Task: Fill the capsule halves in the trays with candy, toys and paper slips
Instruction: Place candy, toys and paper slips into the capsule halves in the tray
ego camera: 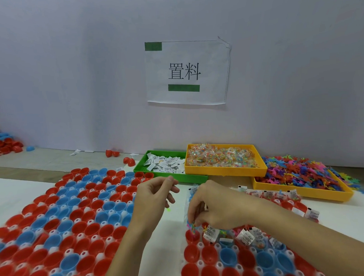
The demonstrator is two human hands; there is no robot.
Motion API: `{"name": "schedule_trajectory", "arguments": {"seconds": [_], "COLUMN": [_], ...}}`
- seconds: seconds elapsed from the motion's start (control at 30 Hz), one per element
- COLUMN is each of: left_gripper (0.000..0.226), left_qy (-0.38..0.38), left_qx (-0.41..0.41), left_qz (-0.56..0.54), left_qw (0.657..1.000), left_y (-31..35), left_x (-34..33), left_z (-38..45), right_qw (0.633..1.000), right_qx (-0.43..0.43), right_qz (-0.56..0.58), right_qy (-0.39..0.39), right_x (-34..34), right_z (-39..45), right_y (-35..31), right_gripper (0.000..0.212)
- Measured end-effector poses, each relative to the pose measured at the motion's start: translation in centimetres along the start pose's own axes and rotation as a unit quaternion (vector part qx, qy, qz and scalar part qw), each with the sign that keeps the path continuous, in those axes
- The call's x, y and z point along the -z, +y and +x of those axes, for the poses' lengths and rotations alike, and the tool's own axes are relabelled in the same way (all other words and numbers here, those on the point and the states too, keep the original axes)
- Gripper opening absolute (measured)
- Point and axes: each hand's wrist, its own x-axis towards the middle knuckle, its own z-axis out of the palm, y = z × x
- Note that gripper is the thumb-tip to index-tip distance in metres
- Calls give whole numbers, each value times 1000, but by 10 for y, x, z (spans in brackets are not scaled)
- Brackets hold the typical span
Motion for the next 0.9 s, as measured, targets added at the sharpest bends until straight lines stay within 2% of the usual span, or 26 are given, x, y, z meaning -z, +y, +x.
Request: {"name": "schedule_trajectory", "arguments": {"seconds": [0.27, 0.7, 0.9], "left_gripper": [21, 16, 19], "left_qy": [2, 11, 12], "left_qx": [-3, -2, -2], "left_qz": [6, 28, 37], "left_qw": [1000, 1000, 999], "left_y": [0, 2, 0], "left_x": [0, -3, -2], "left_z": [0, -1, 0], "right_qw": [998, 992, 994], "right_qx": [19, 46, 45], "right_qz": [-33, -113, -90], "right_qy": [-41, -40, -45], "right_x": [-4, -8, 1], "right_z": [5, 12, 8], "right_y": [-6, -5, -4], "right_gripper": [27, 27, 20]}}
